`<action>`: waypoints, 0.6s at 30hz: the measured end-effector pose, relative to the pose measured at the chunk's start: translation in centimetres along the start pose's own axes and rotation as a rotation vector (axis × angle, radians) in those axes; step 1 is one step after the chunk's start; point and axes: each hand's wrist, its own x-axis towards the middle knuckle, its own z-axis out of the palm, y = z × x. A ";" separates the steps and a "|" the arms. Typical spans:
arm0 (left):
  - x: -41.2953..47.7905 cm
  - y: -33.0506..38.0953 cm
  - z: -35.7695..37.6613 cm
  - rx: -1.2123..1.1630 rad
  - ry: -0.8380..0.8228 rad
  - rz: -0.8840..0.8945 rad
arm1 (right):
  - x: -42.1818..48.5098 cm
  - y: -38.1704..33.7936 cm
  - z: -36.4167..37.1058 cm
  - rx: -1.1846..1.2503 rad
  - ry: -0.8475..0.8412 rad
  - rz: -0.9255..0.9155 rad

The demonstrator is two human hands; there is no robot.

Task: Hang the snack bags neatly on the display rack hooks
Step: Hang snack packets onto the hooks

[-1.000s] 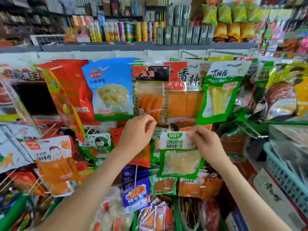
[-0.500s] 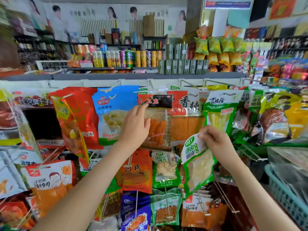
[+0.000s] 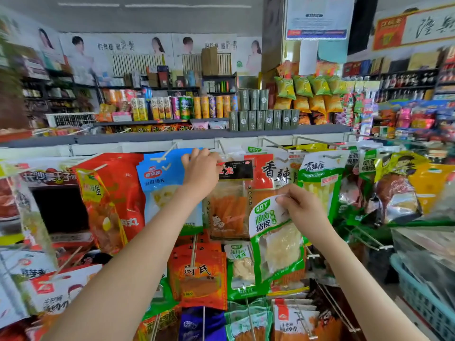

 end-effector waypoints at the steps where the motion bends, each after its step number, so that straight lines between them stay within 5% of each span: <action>1: 0.1 -0.2 -0.2 -0.035 0.008 -0.002 | 0.0 -0.1 0.0 -0.001 0.002 0.000; 11: -2.5 -0.5 -4.8 -0.422 0.014 0.030 | 0.0 -1.0 -0.1 0.088 0.026 -0.022; 18: -6.2 -2.2 -5.8 -0.292 -0.141 0.002 | 0.7 0.0 0.4 0.018 0.048 -0.009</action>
